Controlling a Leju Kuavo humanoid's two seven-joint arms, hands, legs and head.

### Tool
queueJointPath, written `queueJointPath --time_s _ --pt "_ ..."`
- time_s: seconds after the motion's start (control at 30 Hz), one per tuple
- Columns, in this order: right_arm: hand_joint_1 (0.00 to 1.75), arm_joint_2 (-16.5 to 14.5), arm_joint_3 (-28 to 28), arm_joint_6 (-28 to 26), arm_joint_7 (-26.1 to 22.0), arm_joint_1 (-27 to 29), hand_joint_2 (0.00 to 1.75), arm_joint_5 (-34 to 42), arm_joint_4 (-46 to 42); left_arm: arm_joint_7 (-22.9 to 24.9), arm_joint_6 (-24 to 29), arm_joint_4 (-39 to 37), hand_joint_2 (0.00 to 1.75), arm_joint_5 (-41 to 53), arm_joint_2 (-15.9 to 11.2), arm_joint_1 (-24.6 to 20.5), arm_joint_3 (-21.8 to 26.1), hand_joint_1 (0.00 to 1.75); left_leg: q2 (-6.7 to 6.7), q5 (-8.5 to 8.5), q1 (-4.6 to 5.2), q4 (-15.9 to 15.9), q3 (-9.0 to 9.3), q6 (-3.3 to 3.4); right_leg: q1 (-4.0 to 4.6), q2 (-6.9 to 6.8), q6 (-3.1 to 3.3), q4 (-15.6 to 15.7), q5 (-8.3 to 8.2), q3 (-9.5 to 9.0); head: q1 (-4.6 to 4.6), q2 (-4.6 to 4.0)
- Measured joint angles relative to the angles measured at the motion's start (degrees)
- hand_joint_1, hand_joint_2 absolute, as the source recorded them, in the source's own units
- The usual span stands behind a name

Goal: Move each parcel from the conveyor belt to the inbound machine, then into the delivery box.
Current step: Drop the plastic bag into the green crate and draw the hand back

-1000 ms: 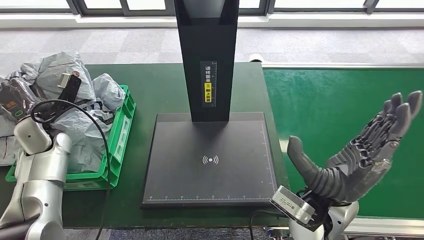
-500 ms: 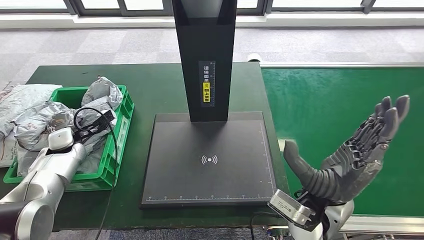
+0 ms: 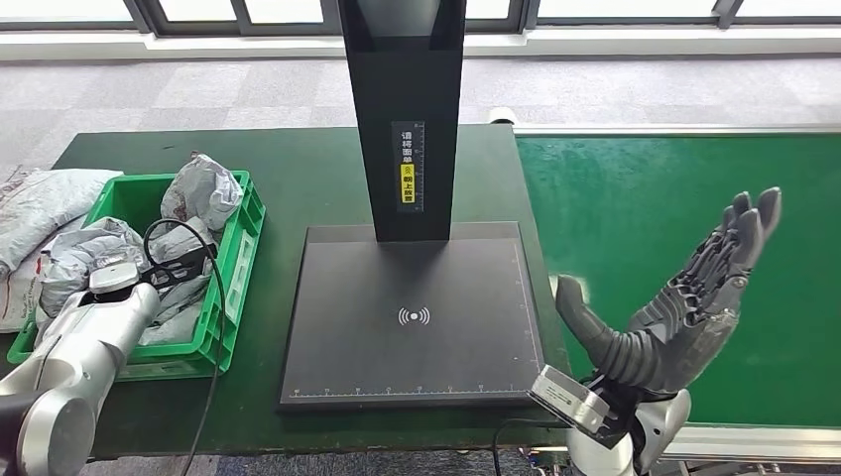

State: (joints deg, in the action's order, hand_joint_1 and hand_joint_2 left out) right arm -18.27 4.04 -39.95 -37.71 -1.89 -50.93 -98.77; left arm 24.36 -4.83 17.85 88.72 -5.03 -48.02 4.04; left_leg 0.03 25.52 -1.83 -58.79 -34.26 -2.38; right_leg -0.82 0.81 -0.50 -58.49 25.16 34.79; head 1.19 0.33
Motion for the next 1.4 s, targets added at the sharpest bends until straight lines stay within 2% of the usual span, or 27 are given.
queueJointPath --time_s 0.1,0.13,0.2,0.23,0.33,0.57,0.73,0.83,0.93,1.33,1.4 --pt "0.0 0.0 -0.03 0.0 0.6 -0.03 1.75 -0.29 0.25 0.32 -0.38 -0.12 1.75 0.17 -0.2 0.02 0.06 1.23 0.01 0.01 0.0 0.0 0.0 -0.01 0.0 0.01 0.0 0.0 0.0 0.01 -0.01 0.01" --pt "0.0 0.0 -0.04 0.0 0.77 -0.03 1.75 -0.42 0.29 0.67 0.33 -0.13 1.75 0.35 -0.21 0.1 0.07 0.8 0.01 0.01 0.0 0.01 -0.01 -0.01 0.0 0.01 0.0 0.0 0.0 0.02 -0.01 0.01" --pt "0.0 -0.01 -0.08 0.0 1.02 -0.02 1.75 -0.64 0.33 1.7 2.43 -0.13 1.75 0.8 -0.21 0.37 0.07 0.27 0.01 0.01 0.0 0.01 -0.01 -0.01 0.0 0.02 0.0 0.0 0.01 0.05 -0.01 0.0" --pt "0.0 -0.01 -0.12 0.0 1.12 -0.01 1.75 -0.71 0.33 2.2 3.47 -0.11 1.31 1.02 -0.21 0.54 0.07 0.0 0.02 0.01 0.0 0.01 -0.01 -0.01 0.01 0.02 0.01 0.0 0.01 0.07 -0.01 0.0" --pt "0.0 -0.01 -0.37 0.0 1.49 0.05 1.75 -1.07 0.33 3.39 5.85 -0.09 0.0 1.22 -0.2 0.89 0.07 0.0 0.02 0.01 0.0 0.02 -0.02 -0.02 0.01 0.02 0.01 0.0 0.01 0.09 -0.01 0.0" --pt "0.0 -0.01 -0.97 0.0 2.59 0.22 1.75 -2.15 0.19 4.75 13.41 0.18 0.0 1.22 -0.21 1.24 0.07 0.0 -0.01 -0.01 0.0 0.01 -0.03 -0.02 0.01 -0.01 0.01 0.0 0.01 0.1 -0.01 0.0" --pt "0.0 -0.01 -1.01 -0.02 4.23 0.97 1.75 -3.94 -1.14 4.44 27.95 2.47 0.0 1.22 -0.04 2.17 0.59 0.0 -0.06 -0.04 0.0 0.0 -0.12 -0.01 0.01 -0.01 0.0 0.01 -0.01 0.16 -0.01 0.01" --pt "0.0 -0.01 -1.01 -0.02 4.96 1.39 1.75 -4.89 -1.93 3.12 33.1 4.46 0.0 1.23 0.16 2.44 1.84 0.0 -0.07 -0.04 0.0 0.0 -0.15 -0.01 0.0 -0.01 0.0 0.01 -0.01 0.19 -0.01 0.0" --pt "0.0 -0.01 -1.01 -0.02 5.14 1.72 1.75 -5.25 -2.52 2.78 34.6 5.96 0.0 1.24 0.36 2.63 2.72 0.0 -0.06 -0.04 0.0 0.0 -0.17 -0.01 0.0 -0.01 0.0 0.01 0.0 0.21 0.0 0.0" --pt "0.0 -0.01 -1.01 -0.02 5.14 1.94 1.75 -5.29 -3.1 2.54 34.66 7.64 0.0 1.24 0.62 3.08 3.38 0.0 -0.06 -0.04 0.0 0.0 -0.2 -0.01 0.01 0.0 0.0 0.01 -0.01 0.25 0.01 0.0" --pt "0.0 -0.01 -1.01 -0.02 5.14 1.97 1.75 -5.19 -3.18 1.13 35.28 8.53 0.0 -0.04 1.3 3.64 3.85 0.0 -0.04 -0.04 0.01 -0.01 -0.18 -0.02 -0.01 0.01 -0.01 0.02 -0.01 0.27 0.0 0.01"
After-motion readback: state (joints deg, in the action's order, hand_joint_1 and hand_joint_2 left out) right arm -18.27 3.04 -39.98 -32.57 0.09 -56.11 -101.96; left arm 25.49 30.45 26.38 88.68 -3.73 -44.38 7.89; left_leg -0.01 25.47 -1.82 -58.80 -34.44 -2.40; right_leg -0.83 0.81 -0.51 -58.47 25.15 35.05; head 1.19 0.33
